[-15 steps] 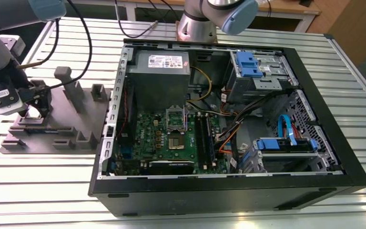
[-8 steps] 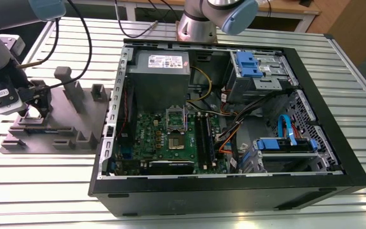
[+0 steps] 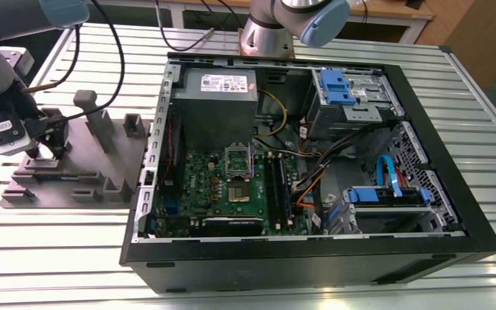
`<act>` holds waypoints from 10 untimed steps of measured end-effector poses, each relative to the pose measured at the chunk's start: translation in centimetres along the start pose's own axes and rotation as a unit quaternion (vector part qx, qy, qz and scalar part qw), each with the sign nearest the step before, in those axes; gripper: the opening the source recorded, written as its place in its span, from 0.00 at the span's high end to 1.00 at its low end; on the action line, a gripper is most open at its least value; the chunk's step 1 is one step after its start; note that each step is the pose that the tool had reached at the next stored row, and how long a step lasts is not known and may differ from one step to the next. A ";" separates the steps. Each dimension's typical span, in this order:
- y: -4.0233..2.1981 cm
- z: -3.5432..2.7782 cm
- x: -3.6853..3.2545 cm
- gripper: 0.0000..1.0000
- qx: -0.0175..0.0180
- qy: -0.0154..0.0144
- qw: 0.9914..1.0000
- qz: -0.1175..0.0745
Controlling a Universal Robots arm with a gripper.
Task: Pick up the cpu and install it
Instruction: 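Pick up the cpu and move it towards the insertion slot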
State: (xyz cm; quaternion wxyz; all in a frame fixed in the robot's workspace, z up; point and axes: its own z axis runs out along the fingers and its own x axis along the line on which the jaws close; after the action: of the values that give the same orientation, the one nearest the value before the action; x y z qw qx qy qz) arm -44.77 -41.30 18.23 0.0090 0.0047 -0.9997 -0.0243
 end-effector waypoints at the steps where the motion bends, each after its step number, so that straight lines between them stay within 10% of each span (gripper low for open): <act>1: 0.00 0.00 0.00 0.45 0.000 0.000 1.000 0.000; 10: 0.02 -0.44 0.01 0.53 0.000 0.000 1.000 0.000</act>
State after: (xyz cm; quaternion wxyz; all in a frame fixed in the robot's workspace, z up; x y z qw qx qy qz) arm -44.78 -41.30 18.67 0.0090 0.0047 -0.9997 -0.0240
